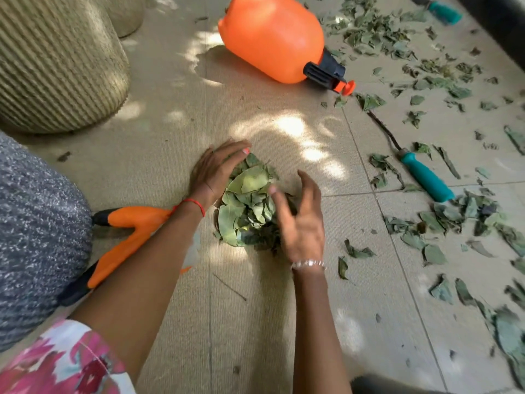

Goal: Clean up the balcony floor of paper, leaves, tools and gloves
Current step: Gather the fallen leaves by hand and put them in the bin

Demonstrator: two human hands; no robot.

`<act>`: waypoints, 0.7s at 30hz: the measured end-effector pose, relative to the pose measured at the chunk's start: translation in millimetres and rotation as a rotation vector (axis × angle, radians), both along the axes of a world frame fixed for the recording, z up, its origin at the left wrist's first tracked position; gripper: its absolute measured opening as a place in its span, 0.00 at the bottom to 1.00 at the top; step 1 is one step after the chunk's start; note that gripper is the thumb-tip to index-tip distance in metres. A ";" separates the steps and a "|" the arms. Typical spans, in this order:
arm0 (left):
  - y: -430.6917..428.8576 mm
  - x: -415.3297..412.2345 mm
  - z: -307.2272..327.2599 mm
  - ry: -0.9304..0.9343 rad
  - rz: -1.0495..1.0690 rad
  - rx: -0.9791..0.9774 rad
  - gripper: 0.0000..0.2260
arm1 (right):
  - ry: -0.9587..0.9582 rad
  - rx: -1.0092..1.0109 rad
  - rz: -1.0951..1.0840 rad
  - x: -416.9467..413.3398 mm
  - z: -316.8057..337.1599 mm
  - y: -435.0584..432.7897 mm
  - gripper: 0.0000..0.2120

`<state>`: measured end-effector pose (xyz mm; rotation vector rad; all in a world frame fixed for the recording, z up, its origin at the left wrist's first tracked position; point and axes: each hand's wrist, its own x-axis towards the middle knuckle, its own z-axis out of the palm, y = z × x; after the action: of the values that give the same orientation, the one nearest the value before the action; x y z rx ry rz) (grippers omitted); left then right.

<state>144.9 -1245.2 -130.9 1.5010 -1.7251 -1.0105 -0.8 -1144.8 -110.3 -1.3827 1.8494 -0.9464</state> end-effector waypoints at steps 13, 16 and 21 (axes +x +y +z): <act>48.4 -31.4 5.8 0.354 -0.167 0.199 0.19 | 0.159 -0.046 0.195 9.2 -20.3 -1.3 0.54; 60.3 -44.4 15.3 0.538 -0.052 0.216 0.09 | -0.215 -0.123 0.143 20.6 -21.3 0.2 0.45; 77.5 -55.1 32.3 0.778 0.169 0.299 0.12 | -0.590 -0.188 0.023 30.8 -10.1 14.1 0.30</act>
<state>89.8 -1167.7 -98.6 1.1543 -0.9134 -1.5437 29.9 -1130.7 -120.4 -1.0662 1.3233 -1.3678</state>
